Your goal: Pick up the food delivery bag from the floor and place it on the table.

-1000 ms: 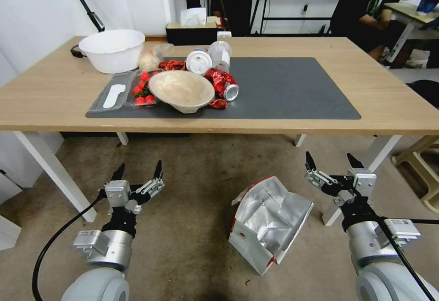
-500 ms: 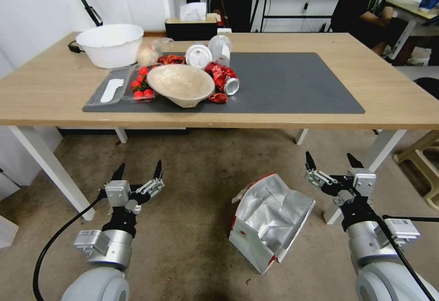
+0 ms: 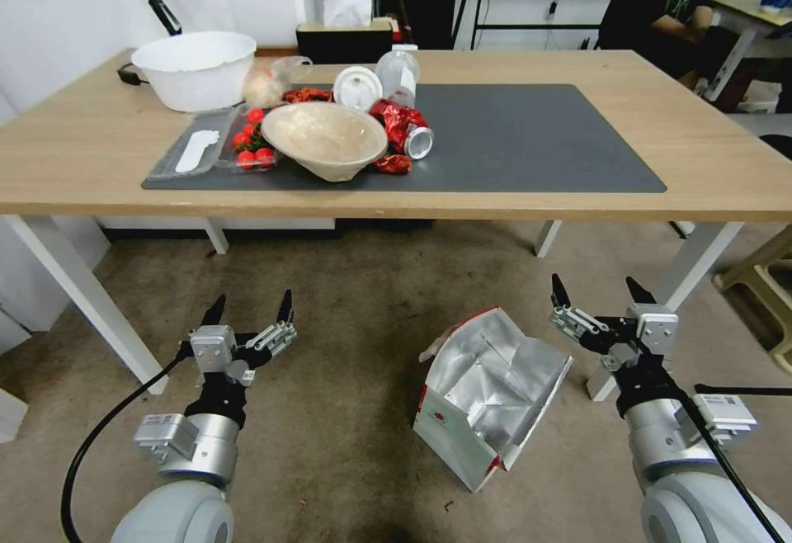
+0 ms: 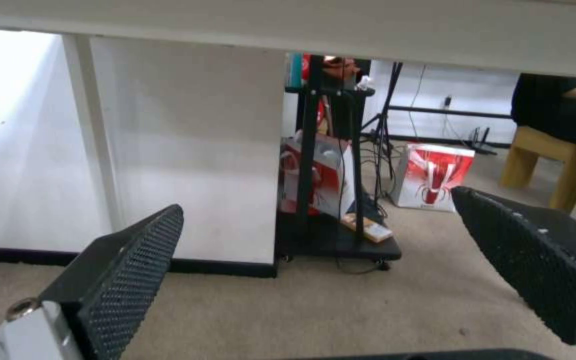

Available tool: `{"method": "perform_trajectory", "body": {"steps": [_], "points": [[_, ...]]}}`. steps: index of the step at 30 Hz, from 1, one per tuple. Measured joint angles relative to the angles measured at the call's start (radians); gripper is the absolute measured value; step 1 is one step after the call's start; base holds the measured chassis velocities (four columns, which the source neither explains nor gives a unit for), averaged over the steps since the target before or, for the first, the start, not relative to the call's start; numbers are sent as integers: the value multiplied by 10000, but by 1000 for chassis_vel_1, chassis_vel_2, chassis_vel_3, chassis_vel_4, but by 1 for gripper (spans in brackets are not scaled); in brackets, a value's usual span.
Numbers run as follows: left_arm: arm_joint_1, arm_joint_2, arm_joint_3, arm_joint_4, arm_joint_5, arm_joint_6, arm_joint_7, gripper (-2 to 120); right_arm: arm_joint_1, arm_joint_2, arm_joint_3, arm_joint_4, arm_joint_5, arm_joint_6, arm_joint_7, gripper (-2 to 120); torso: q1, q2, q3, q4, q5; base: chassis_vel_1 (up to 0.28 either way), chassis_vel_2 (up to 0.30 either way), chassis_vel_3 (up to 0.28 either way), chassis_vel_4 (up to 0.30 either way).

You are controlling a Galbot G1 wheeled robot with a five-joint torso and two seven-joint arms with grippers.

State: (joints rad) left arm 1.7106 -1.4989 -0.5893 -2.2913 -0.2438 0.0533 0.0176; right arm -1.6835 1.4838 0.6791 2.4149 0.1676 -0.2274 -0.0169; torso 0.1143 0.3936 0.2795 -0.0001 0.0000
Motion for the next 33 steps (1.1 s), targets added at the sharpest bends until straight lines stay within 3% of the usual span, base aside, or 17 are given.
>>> {"method": "perform_trajectory", "body": {"steps": [12,33], "points": [[21,-6,10,-12,-3,-21,10,100,-30,-20,23,24,-3,26,40,100,-218,-662,-446,0,0,0,0,0,0],[2,7,8,12,-11,-30,15,100,-38,-36,41,28,-9,70,35,100,-456,-1477,-1021,0,0,0,0,0,0]]}}
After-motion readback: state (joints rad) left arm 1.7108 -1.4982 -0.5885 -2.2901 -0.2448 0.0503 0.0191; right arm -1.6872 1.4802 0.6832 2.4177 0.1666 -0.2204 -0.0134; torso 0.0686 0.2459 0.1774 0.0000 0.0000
